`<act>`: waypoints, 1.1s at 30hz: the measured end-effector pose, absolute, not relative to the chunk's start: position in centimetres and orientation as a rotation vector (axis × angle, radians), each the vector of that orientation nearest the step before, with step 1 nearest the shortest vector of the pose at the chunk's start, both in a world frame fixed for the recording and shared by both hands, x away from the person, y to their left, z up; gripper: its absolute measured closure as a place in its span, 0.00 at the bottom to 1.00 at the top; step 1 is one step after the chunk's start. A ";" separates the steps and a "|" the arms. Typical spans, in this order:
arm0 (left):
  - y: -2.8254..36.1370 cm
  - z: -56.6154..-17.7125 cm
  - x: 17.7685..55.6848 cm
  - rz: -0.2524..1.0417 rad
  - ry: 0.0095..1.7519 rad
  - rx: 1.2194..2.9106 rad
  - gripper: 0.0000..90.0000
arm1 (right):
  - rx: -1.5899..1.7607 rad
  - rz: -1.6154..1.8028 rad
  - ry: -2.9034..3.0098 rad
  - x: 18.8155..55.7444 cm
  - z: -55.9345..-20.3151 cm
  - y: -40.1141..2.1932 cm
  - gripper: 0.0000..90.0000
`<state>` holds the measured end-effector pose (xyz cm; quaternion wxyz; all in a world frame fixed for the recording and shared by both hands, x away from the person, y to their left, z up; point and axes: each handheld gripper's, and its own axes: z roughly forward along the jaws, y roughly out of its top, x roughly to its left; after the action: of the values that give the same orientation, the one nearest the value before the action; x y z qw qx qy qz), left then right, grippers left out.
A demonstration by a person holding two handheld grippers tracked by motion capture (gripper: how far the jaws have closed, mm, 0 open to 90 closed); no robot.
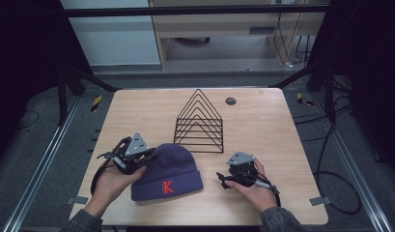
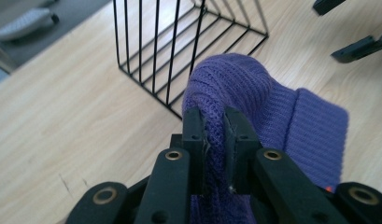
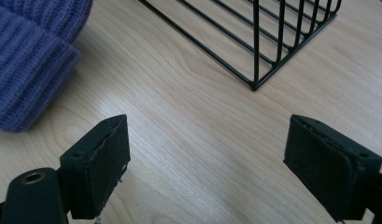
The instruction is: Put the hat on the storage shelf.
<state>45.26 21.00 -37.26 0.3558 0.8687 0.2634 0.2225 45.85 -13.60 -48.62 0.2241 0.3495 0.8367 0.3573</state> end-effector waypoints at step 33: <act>21.0 -22.5 44.0 0.719 0.436 2.100 0.89 | 0.693 1.339 2.324 44.9 -38.5 -7.1 0.38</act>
<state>44.00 21.02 -22.51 0.4258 0.8399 0.1744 0.2876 44.87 -7.14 -38.46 0.1846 0.2458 0.8245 0.4751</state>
